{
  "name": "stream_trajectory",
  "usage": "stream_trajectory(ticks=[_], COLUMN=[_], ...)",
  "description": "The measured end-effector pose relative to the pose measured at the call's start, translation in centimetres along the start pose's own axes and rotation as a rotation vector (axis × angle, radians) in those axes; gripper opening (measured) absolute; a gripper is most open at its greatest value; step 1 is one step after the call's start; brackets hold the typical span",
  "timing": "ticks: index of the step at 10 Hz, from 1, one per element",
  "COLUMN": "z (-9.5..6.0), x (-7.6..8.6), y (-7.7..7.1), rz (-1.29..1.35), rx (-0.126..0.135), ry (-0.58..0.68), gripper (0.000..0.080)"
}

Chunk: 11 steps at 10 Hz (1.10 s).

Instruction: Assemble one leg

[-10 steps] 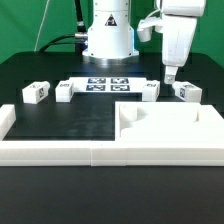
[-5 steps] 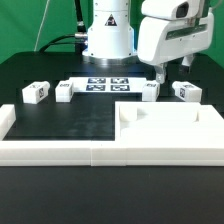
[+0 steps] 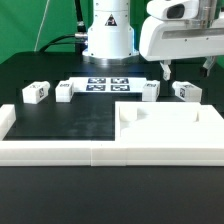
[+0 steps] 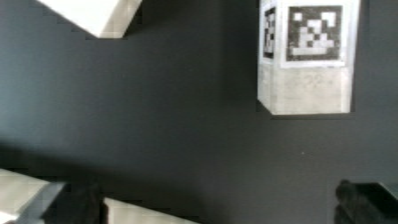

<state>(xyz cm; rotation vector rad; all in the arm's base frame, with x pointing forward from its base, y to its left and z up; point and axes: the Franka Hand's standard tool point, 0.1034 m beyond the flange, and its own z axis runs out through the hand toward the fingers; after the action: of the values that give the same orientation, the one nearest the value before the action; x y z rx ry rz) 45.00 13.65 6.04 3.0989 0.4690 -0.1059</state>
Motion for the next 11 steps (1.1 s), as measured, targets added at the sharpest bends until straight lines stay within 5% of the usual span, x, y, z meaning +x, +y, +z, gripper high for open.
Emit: stream_trajectory(ticks=[4, 11], z=[0.5, 1.6], x=[-1.1, -2.2], y=[0.0, -1.9], rz=[-0.056, -0.08], rx=[0.005, -0.013], ry=[-0.079, -0.748], gripper=[0.0648, 0.0648])
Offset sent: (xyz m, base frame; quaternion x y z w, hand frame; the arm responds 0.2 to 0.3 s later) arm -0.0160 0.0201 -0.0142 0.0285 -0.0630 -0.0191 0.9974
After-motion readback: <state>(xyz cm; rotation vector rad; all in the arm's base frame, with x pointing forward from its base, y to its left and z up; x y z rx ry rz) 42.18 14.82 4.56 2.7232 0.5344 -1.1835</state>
